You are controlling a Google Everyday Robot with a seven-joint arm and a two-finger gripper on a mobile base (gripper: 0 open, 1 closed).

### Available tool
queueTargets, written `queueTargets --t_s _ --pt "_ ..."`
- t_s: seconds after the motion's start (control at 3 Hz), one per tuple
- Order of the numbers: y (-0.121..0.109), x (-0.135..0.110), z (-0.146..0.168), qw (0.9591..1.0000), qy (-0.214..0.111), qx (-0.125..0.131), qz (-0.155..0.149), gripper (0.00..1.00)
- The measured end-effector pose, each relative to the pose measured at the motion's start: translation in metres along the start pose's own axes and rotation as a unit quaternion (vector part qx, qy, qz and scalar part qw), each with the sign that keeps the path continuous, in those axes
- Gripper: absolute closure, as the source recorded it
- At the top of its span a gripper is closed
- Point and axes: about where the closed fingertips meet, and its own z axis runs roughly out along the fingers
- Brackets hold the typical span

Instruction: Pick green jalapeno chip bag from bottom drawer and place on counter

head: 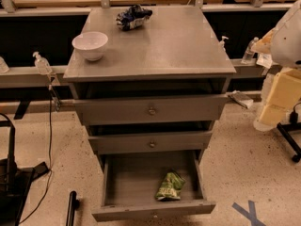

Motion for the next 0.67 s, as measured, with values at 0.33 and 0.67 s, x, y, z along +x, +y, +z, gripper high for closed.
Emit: queueTargets --t_s 0.33,0.67 --pt "0.000 0.000 0.000 1.0000 0.000 0.001 -0.001 0.00" --pt "0.003 -0.014 0.014 0.9986 -0.020 -0.020 -0.044 0.00"
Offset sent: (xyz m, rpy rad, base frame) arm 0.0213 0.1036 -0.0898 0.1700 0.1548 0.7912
